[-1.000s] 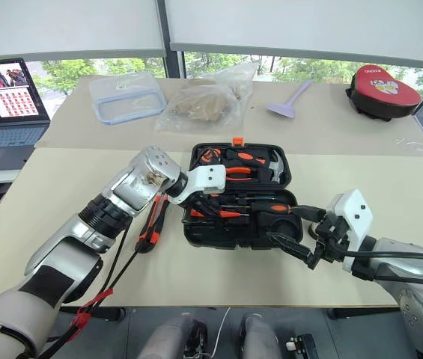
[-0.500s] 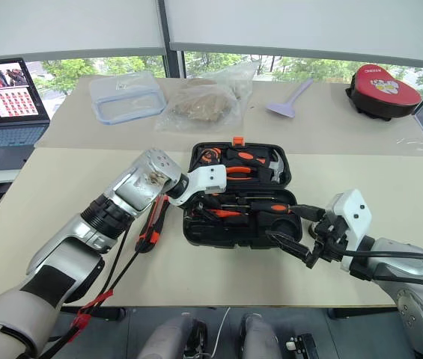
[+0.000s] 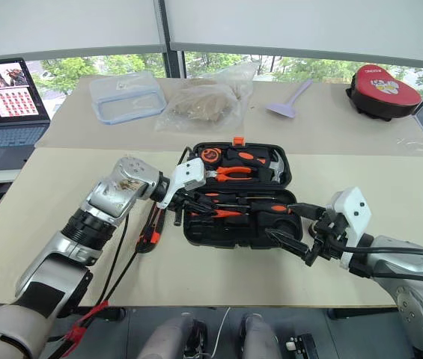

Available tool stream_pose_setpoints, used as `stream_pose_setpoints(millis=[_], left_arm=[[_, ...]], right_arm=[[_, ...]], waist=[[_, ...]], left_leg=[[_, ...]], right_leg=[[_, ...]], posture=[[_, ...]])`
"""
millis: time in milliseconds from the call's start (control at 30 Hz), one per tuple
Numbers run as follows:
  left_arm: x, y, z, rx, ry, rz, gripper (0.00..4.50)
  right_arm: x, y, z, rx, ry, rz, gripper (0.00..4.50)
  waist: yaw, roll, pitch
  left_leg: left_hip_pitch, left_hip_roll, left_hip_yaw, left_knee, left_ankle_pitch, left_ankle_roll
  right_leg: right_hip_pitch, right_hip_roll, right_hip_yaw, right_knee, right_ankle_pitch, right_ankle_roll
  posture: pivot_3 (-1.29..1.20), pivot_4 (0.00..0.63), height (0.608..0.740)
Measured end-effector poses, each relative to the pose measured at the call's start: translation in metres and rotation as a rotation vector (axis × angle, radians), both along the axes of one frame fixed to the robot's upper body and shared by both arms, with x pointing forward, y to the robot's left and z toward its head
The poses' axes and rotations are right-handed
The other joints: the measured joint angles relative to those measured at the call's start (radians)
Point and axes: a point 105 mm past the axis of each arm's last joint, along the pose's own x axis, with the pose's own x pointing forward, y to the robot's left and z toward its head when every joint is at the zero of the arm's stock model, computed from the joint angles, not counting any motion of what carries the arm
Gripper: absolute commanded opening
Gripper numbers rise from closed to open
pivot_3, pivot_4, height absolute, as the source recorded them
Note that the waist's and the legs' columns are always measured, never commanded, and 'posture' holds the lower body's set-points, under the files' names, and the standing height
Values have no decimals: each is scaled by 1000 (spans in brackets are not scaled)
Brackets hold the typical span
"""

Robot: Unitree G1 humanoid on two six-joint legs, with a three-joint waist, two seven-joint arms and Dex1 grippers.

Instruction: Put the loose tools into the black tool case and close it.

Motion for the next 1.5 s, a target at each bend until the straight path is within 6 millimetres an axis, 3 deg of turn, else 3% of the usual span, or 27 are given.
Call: stream_pose_setpoints(millis=[100,200,433,667,800,933,967,1067,1167,1200,1300,1500], left_arm=[[1,0,-2,-10,-50,-8,36],[0,3,-19,29,-85,-9,36],[-2,1,-26,53,-186,-41,36],[0,6,-24,34,-174,-17,36],[-3,30,-8,-16,-105,72,36],[-19,73,35,-92,-71,189,1544],[-33,98,38,-83,-46,261,1867],[-55,149,23,5,46,476,3030],[-73,174,9,91,110,626,4144],[-77,178,8,108,123,669,4481],[-76,174,10,120,125,749,4481],[-54,133,17,34,168,818,4481]], right_arm=[[0,0,0,0,0,0,4500],[0,0,0,1,2,0,4500],[-1,1,-3,10,25,4,4500],[-1,2,-2,19,29,8,4500],[-1,2,1,14,23,14,4500],[-5,10,11,8,10,69,4500],[-9,16,18,14,2,125,4500],[-17,22,26,-1,7,208,4500],[-21,30,35,0,-7,273,4500],[-22,34,38,6,-15,297,4500],[-23,42,44,7,-36,342,4500],[-23,47,36,7,-2,358,4500]], waist=[[-2,0,0],[-2,0,0],[0,1,-1],[-1,1,-1],[-7,1,-1],[-20,2,-1],[-33,3,-1],[-39,3,0],[-24,3,0],[-17,3,1],[4,3,1],[12,1,0]], left_leg=[[1,0,0,0,0,0],[1,0,1,0,0,0],[12,1,-1,-1,-4,-5],[13,1,-1,-1,-4,-3],[9,1,-1,-1,-2,1],[6,1,-1,-2,-2,0],[7,1,-1,-3,-2,-1],[15,2,-2,-6,-4,-4],[16,2,-3,-7,-8,-12],[16,1,-4,-7,-9,-13],[17,-1,-5,-7,-10,-12],[15,-5,-6,-6,-9,-12]], right_leg=[[0,0,0,0,0,0],[0,0,0,0,0,0],[12,-6,-1,-3,0,0],[13,-6,0,-2,0,0],[8,-6,0,-1,0,0],[5,-5,0,-1,0,0],[4,-4,0,-2,0,0],[13,-2,0,-5,-2,0],[14,-4,0,-5,-3,1],[14,-5,0,-5,-3,1],[14,-5,0,-7,-4,4],[15,0,3,-3,-2,3]], posture=[[0,150,728],[0,150,728],[0,150,728],[0,150,728],[0,150,728],[0,150,728],[0,150,728],[0,150,728],[0,150,728],[0,150,728],[0,150,728],[0,150,728]])
